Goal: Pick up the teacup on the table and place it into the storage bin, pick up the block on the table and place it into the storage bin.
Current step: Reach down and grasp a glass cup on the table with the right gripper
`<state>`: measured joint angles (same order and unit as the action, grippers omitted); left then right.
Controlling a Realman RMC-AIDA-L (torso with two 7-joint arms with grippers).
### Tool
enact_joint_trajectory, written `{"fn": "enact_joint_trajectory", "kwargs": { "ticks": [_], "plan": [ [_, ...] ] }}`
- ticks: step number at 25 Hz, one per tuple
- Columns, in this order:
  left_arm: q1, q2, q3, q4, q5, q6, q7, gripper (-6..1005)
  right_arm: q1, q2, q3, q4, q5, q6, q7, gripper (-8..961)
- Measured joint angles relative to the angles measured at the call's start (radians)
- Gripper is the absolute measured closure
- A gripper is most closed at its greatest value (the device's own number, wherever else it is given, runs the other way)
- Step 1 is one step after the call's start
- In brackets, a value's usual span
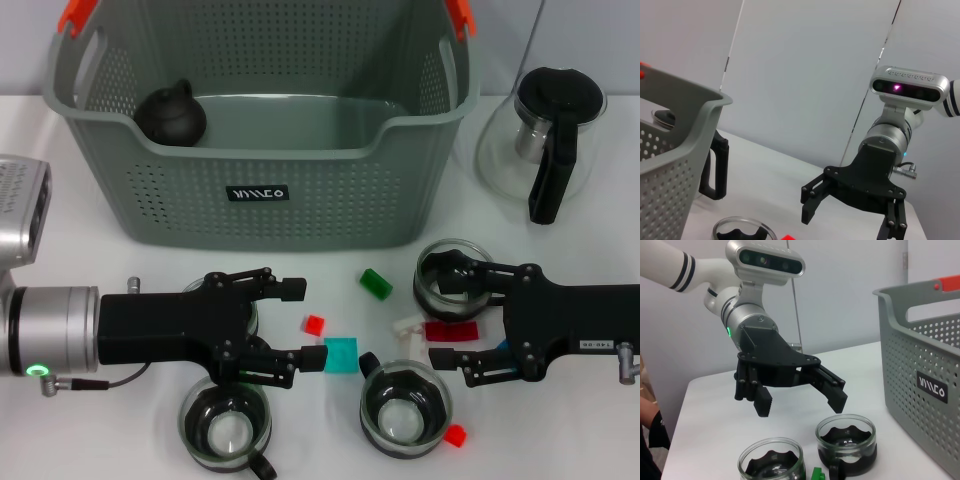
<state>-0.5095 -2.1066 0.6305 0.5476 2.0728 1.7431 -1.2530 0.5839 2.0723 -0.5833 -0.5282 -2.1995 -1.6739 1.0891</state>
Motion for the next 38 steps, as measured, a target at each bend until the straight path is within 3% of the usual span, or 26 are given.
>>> {"fn": "enact_joint_trajectory", "kwargs": {
  "ticks": [14,19,27,34,38],
  "plan": [
    [-0.004,0.005,0.0,0.0,0.0,-0.002,-0.016,65,-0.002,-0.009,0.0,-0.005,0.0,-0.009,0.0,7],
    [-0.003,0.005,0.0,0.0,0.0,0.0,-0.016,65,-0.013,-0.016,-0.002,-0.076,-0.003,-0.014,0.034,6],
    [0.005,0.003,-0.004,0.0,-0.005,0.001,-0.018,65,-0.013,-0.062,-0.013,-0.247,-0.06,-0.085,0.194,6],
    [0.012,-0.002,-0.003,-0.002,-0.008,-0.007,-0.014,65,0.04,-0.052,-0.028,-0.316,-0.156,-0.073,0.244,7],
    [0.01,-0.006,-0.002,-0.001,-0.008,-0.007,-0.014,65,0.07,-0.032,-0.083,-0.319,-0.192,-0.037,0.26,8]
  ]
}}
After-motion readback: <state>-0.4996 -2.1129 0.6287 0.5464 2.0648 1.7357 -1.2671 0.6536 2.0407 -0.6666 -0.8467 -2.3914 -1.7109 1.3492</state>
